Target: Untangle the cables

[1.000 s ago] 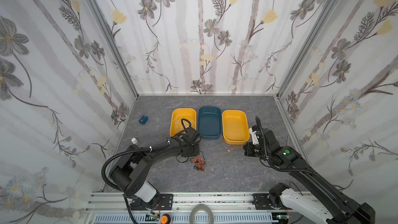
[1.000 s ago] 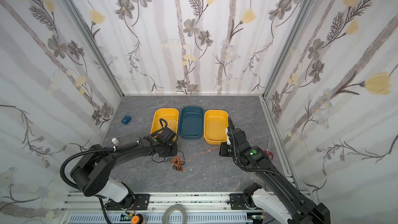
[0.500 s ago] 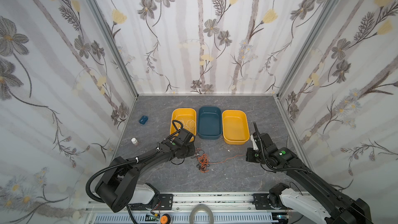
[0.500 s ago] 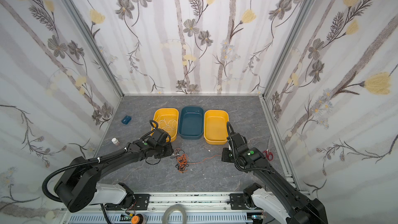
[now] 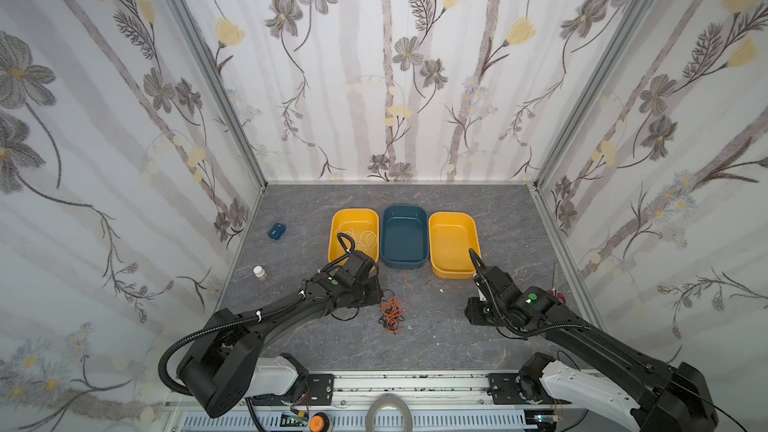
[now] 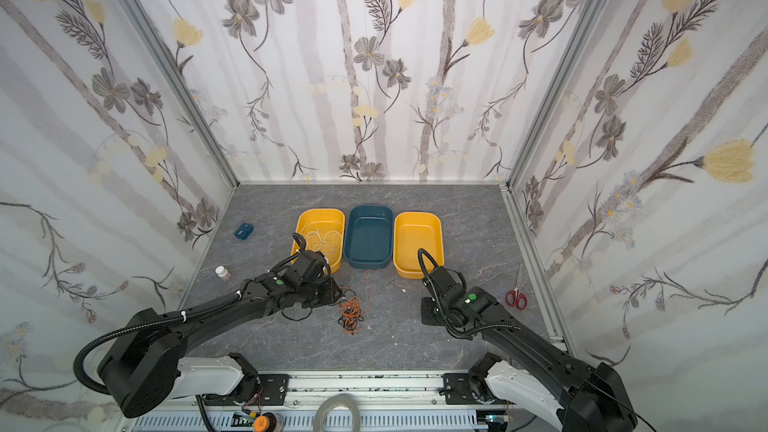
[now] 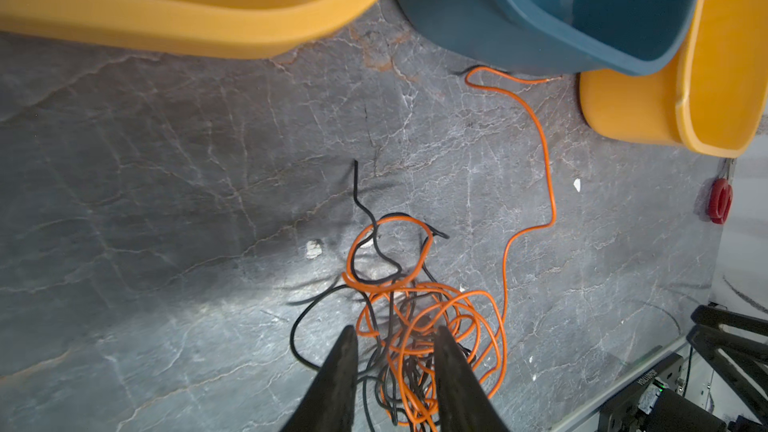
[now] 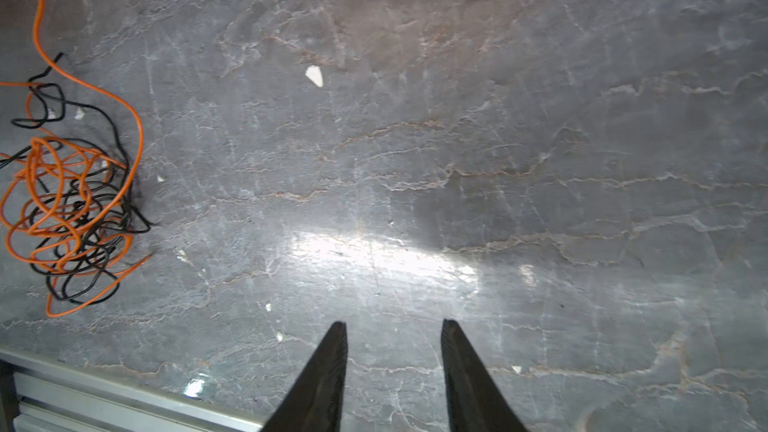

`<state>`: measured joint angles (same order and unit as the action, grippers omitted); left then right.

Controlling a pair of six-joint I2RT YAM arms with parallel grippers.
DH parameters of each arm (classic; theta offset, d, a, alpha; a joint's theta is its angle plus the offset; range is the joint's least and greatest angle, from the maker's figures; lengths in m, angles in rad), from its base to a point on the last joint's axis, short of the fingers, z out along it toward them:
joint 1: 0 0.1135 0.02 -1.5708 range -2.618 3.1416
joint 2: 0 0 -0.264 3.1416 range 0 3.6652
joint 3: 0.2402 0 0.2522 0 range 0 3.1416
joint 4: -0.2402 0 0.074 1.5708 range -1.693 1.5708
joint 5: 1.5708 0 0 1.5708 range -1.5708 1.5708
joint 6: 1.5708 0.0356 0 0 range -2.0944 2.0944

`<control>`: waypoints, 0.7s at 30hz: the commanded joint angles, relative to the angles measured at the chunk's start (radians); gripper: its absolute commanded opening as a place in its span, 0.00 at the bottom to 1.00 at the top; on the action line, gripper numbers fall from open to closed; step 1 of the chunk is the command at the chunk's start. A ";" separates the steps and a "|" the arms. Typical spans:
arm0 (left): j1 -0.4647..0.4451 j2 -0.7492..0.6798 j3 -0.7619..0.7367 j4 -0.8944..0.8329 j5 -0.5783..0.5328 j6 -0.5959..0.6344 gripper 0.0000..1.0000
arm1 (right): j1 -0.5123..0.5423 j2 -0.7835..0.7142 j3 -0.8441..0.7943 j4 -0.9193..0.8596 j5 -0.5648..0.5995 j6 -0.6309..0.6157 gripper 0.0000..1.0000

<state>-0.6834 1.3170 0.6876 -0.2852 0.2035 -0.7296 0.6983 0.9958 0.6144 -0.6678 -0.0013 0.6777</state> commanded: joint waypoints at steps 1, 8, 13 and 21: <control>-0.010 0.007 0.004 0.029 0.010 0.007 0.36 | 0.030 0.036 -0.013 0.200 -0.066 0.072 0.43; -0.031 0.000 -0.017 0.052 0.024 0.000 0.39 | 0.073 0.217 0.009 0.540 -0.121 0.081 0.47; -0.039 -0.024 -0.050 0.092 0.043 -0.020 0.46 | 0.073 0.359 0.036 0.667 -0.157 0.096 0.50; -0.044 -0.028 -0.079 0.135 0.072 -0.027 0.52 | 0.104 0.567 0.076 0.848 -0.213 0.089 0.52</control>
<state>-0.7269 1.2953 0.6140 -0.1898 0.2638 -0.7418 0.8009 1.5166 0.6777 0.0570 -0.1761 0.7582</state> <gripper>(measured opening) 0.520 0.523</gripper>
